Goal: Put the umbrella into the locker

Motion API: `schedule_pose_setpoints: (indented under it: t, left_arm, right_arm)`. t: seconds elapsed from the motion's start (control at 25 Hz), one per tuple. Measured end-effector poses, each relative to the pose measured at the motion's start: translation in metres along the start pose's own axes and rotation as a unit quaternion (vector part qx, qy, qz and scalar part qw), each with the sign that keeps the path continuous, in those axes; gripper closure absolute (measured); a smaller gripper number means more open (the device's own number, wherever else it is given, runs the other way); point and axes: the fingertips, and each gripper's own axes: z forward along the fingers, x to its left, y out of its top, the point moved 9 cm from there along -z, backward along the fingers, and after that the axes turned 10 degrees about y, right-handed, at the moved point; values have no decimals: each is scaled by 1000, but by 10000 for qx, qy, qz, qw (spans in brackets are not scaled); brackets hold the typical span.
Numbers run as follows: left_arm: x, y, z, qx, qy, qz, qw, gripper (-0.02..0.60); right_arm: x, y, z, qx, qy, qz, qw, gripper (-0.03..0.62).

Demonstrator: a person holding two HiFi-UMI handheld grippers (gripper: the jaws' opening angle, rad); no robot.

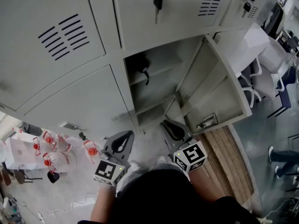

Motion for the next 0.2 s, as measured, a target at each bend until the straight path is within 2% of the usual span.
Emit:
schedule_pose_setpoints:
  t: [0.2]
  left_arm:
    - [-3, 1, 1, -10, 1, 1, 10000, 575]
  right_arm:
    - [-1, 0, -2, 12, 0, -3, 10000, 548]
